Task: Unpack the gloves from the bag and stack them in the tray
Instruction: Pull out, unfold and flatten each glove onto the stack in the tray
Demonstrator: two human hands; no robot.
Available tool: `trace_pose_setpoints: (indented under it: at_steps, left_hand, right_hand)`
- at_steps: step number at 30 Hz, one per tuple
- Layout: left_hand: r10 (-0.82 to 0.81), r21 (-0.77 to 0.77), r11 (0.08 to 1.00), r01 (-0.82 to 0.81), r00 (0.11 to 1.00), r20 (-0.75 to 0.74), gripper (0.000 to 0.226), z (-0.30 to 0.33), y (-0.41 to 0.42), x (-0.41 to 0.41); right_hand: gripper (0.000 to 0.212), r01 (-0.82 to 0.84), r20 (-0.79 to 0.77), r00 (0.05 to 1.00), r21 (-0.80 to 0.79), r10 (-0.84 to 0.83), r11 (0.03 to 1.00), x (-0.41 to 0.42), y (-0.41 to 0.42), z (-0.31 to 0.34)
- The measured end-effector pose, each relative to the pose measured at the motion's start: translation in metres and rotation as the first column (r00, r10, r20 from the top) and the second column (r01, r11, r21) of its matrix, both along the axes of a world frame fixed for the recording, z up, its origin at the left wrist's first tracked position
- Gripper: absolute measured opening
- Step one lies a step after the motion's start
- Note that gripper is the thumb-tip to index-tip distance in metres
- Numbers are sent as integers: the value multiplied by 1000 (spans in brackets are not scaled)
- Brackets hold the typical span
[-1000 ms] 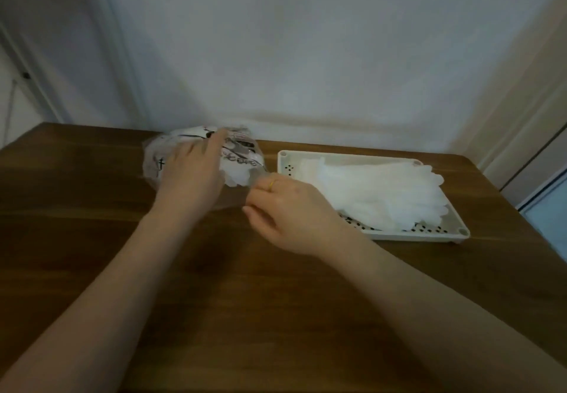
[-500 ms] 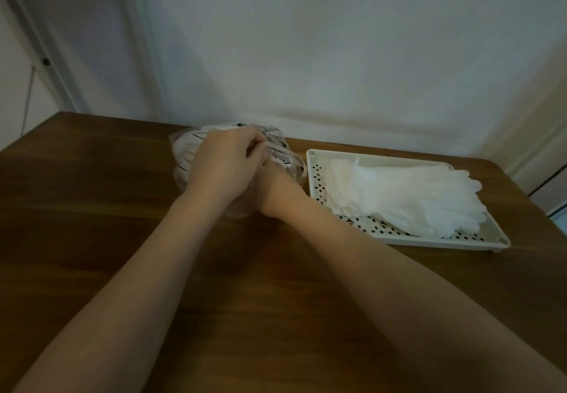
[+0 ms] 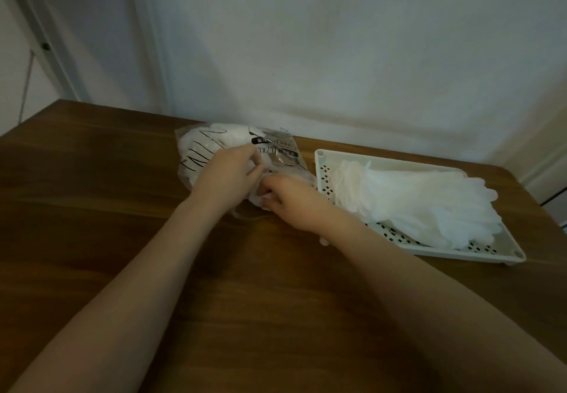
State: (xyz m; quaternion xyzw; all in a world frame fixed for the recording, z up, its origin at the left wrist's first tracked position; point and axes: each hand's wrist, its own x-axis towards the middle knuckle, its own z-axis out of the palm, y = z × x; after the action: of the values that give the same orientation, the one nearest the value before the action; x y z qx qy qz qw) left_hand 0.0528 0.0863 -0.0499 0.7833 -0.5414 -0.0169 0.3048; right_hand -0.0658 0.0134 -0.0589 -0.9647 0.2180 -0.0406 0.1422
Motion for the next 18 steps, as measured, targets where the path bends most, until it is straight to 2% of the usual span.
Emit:
trace_pose_setpoints:
  at_steps: [3, 6, 10, 13, 16, 18]
  left_hand:
    - [36, -12, 999, -36, 999, -18, 19, -5, -6, -1]
    - [66, 12, 998, -66, 998, -20, 18, -10, -11, -4]
    - [120, 76, 990, -123, 992, 33, 15, -18, -17, -12]
    - [151, 82, 984, -158, 985, 87, 13, -16, -23, -19]
    - [183, -53, 982, -179, 980, 72, 25, -11, -20, -30]
    - [76, -251, 966, -68, 997, 24, 36, -7, -12, -41]
  right_hand:
    - [16, -2, 216, 976, 169, -35, 986, -22, -1, 12]
    - [17, 48, 341, 919, 397, -196, 917, -40, -4, 23]
    - [22, -1, 461, 766, 698, -448, 716, -57, -13, 25]
    - [26, -138, 485, 673, 824, -559, 550, -65, -17, 23]
    - [29, -272, 466, 582, 884, -667, 380, -69, -23, 26]
    - [30, -284, 398, 568, 916, -720, 282, -69, -26, 30]
